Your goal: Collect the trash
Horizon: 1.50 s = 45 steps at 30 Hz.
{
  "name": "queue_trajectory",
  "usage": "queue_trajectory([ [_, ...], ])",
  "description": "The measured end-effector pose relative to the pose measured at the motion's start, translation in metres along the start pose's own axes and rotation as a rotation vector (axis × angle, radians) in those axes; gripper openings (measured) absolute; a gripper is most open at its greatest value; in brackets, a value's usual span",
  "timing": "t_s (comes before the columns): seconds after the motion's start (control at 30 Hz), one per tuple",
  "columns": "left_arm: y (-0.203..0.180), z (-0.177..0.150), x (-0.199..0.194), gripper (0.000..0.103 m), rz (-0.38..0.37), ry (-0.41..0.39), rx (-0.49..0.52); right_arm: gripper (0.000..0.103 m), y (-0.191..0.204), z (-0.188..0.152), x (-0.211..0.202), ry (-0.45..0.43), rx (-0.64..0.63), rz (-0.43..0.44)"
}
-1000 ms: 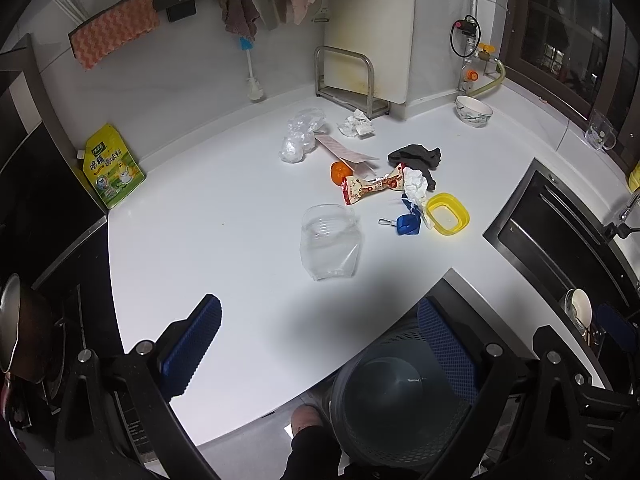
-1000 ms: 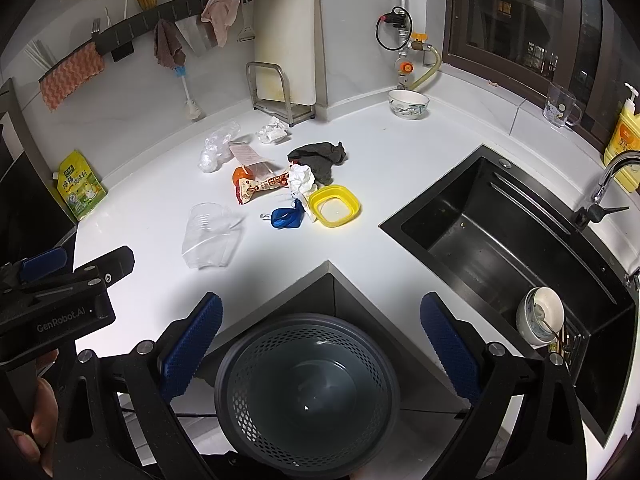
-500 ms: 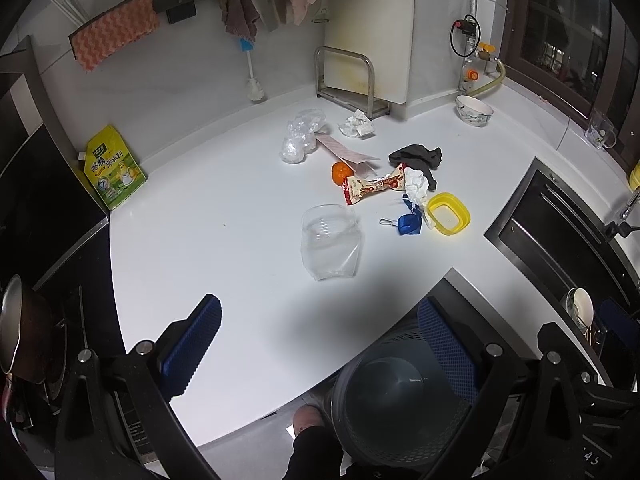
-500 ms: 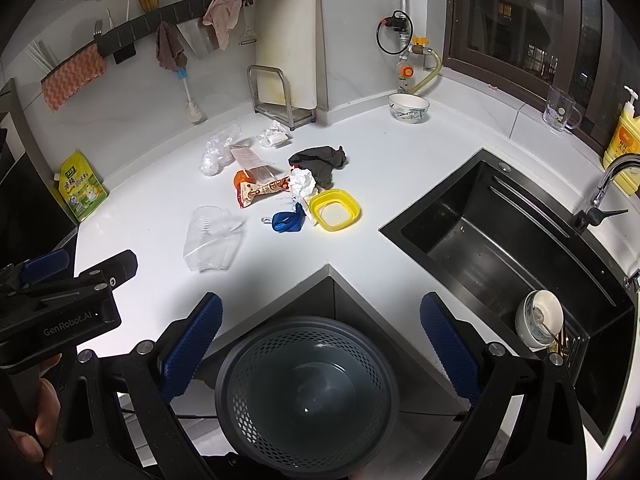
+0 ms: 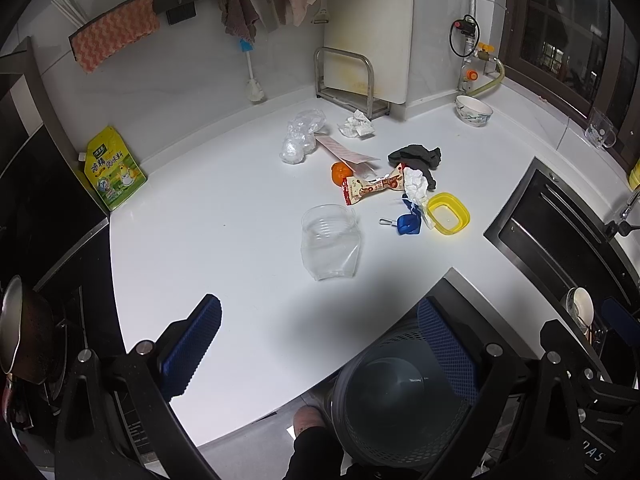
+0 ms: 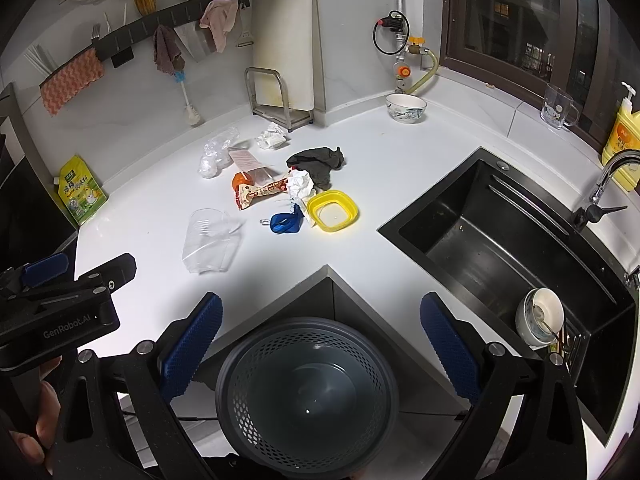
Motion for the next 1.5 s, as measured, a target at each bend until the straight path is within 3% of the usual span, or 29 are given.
queue_trajectory([
  [0.97,-0.001,-0.001,-0.001,0.097,0.002,-0.004,0.003,0.095,-0.001,-0.002,0.0,-0.003,0.0,0.001],
  [1.2,0.002,-0.002,-0.005,0.097,0.044,-0.031,0.0,0.095,-0.001,-0.005,0.005,0.004,-0.004,0.015],
  [1.5,0.019,-0.014,0.026,0.097,0.059,0.016,-0.025,0.095,-0.018,-0.018,0.035,0.043,0.002,0.071],
])
Point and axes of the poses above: each gripper's, at about its wrist camera, not at the fingertips, and x roughly the way its jaws point, y to its left, z to its top, the point moved 2 cm from there along x, roughly the way its jaws point, and after that the axes turned 2 degrees about -z, right-handed, at the moved point
